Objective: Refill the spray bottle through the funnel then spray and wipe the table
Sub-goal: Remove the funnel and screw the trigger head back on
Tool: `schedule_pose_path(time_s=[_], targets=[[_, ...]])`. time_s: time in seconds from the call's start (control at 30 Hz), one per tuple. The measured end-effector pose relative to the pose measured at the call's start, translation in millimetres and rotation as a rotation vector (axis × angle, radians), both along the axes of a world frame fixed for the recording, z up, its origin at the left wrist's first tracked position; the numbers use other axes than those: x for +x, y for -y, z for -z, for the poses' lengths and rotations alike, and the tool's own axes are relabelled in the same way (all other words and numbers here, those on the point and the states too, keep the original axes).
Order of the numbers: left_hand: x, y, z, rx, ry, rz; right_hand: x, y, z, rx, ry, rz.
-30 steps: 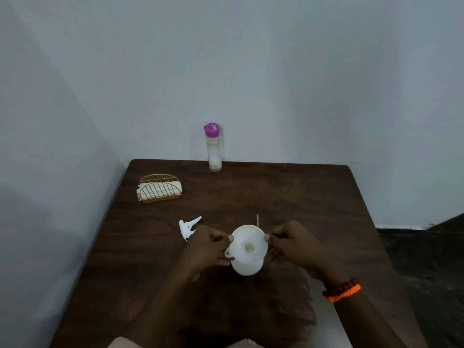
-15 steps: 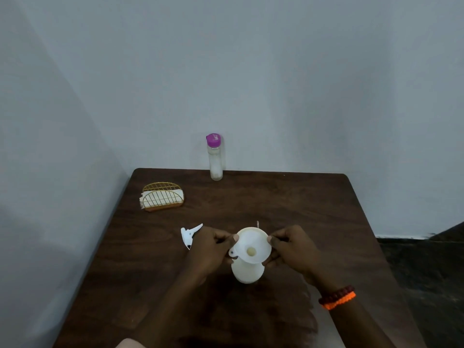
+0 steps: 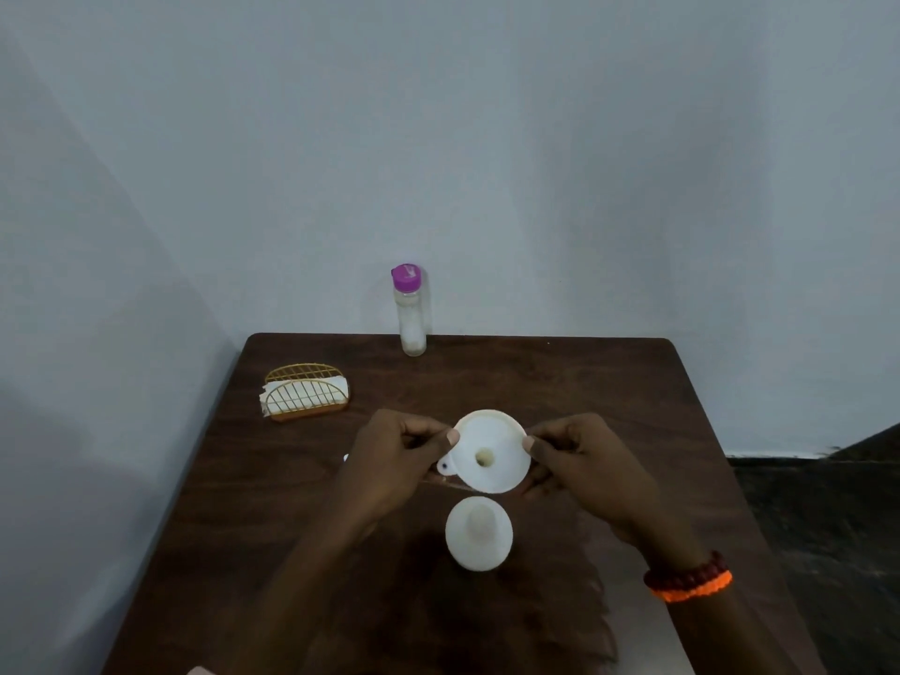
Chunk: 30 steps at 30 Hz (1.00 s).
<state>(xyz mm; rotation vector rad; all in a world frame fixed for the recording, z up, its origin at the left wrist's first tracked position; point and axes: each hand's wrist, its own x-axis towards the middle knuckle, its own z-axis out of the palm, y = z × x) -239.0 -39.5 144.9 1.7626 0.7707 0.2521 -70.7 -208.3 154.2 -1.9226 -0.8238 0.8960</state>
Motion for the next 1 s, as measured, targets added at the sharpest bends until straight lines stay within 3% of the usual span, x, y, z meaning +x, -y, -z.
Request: schedule_pose_path(time_s=[0.23, 0.7, 1.0], targets=[[44.1, -48.4, 10.8, 0.241, 0.002, -0.010, 49.8, -60.0, 12.8, 0.017, 0.130, 0.026], [146.4, -149.7, 143.1, 0.342, -0.183, -0.178, 144.0, -201.9, 145.2, -0.098, 0.252, 0.038], [168.5, -168.0, 185.3, 0.341, -0.217, -0.209, 160.0, -229.6, 179.0, -0.156, 0.207, 0.077]])
